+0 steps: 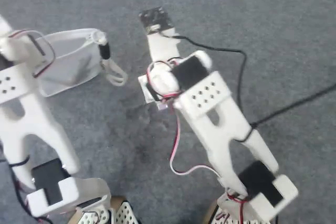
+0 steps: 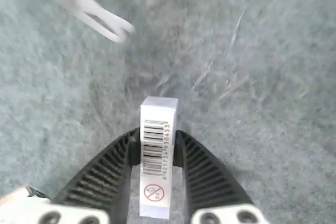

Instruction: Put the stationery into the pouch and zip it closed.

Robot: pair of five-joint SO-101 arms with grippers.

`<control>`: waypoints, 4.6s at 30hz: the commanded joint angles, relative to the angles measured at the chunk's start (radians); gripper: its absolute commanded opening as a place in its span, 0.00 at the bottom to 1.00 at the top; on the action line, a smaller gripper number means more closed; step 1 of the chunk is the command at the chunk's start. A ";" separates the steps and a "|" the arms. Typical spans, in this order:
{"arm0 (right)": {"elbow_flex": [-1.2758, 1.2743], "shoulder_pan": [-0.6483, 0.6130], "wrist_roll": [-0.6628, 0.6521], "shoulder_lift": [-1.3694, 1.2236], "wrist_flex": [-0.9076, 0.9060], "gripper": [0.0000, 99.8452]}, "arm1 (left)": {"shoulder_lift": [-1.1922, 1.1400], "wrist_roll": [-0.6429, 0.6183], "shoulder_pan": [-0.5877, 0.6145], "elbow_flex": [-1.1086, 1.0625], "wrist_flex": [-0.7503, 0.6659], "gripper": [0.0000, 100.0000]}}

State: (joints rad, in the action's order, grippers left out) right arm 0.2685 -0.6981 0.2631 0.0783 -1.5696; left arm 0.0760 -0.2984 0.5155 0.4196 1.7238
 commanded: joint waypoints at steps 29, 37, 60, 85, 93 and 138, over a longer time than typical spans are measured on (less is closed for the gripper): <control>-1.014 0.048 -0.014 1.044 1.142 0.01 | 0.196 -0.014 -0.397 -0.139 0.000 0.01; -1.140 0.048 -0.014 0.949 1.629 0.01 | 0.196 -0.014 -0.397 -0.139 0.003 0.01; -1.145 -0.062 -0.135 0.386 2.084 0.01 | 0.198 -0.012 -0.393 -0.160 -0.002 0.01; -1.231 -0.071 -0.213 0.452 2.083 0.14 | 0.198 -0.012 -0.390 -0.160 0.000 0.01; -1.321 -0.068 -0.213 0.757 1.937 0.13 | 0.198 -0.012 -0.390 -0.160 0.000 0.01; -1.227 0.073 -0.213 0.849 1.280 0.13 | 0.201 -0.011 -0.390 -0.197 -0.029 0.01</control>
State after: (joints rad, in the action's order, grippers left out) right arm -1.0265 -0.6521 0.0637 0.9712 -0.3575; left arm 0.2279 -0.3015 0.1243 0.2171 1.7177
